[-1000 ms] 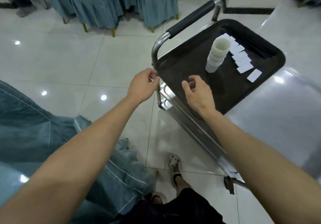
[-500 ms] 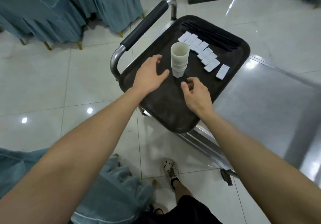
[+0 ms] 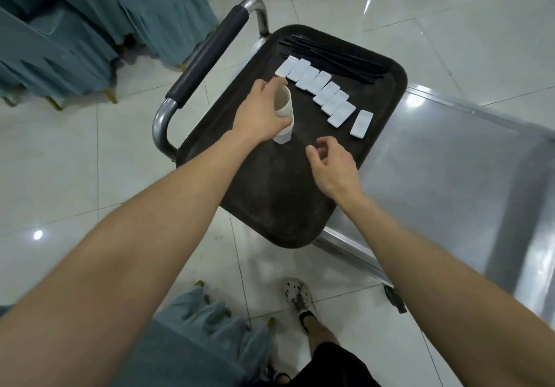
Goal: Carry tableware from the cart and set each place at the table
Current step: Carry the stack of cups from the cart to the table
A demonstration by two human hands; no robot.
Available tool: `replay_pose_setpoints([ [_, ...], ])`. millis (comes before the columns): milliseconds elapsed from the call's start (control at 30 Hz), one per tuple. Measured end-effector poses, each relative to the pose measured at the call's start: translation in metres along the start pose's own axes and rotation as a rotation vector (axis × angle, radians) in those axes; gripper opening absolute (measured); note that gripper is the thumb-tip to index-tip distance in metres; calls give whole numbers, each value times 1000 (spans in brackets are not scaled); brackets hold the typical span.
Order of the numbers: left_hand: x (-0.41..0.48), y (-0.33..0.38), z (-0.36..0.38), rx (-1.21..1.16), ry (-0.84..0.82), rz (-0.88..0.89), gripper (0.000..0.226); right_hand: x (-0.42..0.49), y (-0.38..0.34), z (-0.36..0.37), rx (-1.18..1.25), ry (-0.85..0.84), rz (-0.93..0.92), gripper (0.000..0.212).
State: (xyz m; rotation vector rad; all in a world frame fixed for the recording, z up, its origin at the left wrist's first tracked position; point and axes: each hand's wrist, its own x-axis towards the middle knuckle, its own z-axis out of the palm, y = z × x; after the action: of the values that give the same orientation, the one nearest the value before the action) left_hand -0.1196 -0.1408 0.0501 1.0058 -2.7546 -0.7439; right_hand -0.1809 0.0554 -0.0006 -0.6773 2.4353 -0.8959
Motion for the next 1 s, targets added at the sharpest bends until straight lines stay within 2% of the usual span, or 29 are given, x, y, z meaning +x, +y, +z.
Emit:
replay_pose_setpoints([
  [200,-22,-20,-5,-38,83,-29,71,14,-4,13,-14,-25,-59,56],
  [433,-41,-42,-14,-64,124,-80,73,42,-25,31,-173,-77,-249,93],
  [533,-48,-51,-13,-79,147,-121,72,54,-35,41,-198,-124,-298,101],
  [733,-64,-78,-16,-98,85,-173,74,75,-49,55,-337,-134,-417,97],
  [867,-81,-98,-9,-83,55,-218,74,74,-54,63,-379,-145,-503,79],
  [1000,-100,-114,-10,-96,44,-233,75,62,-61,65,-416,-163,-567,72],
])
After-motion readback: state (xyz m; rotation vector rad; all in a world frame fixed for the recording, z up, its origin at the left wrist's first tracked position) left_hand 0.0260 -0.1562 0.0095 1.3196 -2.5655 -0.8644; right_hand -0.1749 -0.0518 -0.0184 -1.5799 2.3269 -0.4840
